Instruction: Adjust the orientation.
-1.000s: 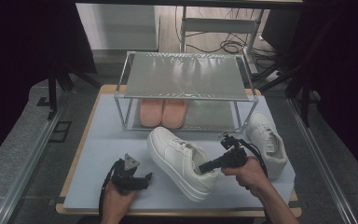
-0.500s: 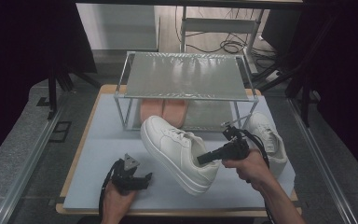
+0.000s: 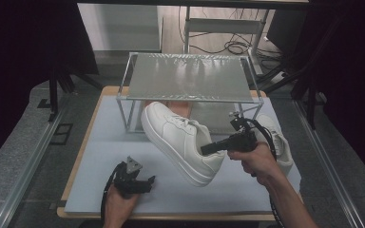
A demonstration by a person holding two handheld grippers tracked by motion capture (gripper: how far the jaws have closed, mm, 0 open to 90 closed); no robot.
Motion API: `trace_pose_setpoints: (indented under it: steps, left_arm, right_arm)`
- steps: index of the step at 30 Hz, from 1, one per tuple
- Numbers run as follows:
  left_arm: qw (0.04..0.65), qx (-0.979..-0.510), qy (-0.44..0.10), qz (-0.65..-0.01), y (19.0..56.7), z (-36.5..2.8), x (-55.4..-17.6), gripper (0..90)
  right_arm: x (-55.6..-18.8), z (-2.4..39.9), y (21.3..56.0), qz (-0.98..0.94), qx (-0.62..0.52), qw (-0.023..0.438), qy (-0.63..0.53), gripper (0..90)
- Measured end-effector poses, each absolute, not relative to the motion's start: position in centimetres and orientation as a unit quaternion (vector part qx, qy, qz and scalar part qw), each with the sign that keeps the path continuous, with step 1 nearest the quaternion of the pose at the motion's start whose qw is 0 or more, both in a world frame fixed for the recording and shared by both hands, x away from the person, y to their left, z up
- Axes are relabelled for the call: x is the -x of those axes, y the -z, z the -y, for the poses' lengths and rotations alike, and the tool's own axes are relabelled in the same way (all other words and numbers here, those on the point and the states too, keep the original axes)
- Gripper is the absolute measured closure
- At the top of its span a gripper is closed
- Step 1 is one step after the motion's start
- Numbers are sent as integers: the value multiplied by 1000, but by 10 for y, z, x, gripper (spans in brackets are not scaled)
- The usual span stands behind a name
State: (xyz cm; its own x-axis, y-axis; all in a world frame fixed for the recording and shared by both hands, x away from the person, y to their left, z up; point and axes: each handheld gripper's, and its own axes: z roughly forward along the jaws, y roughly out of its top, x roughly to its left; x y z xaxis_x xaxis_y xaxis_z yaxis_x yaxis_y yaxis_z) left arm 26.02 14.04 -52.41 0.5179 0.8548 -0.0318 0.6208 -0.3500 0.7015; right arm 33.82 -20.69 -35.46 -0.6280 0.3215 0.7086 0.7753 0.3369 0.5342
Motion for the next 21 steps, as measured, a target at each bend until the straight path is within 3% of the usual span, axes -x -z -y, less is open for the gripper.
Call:
trace_pose_setpoints:
  steps: [12,21]
  left_arm:
    - [337,-803,-175,-459,524,-140,-260,143]
    - [338,-803,-176,-459,524,-140,-260,144]
  right_arm:
    - [-354,197,327,761,358,232,489,831]
    - [-375,191,326,737,381,228,510,831]
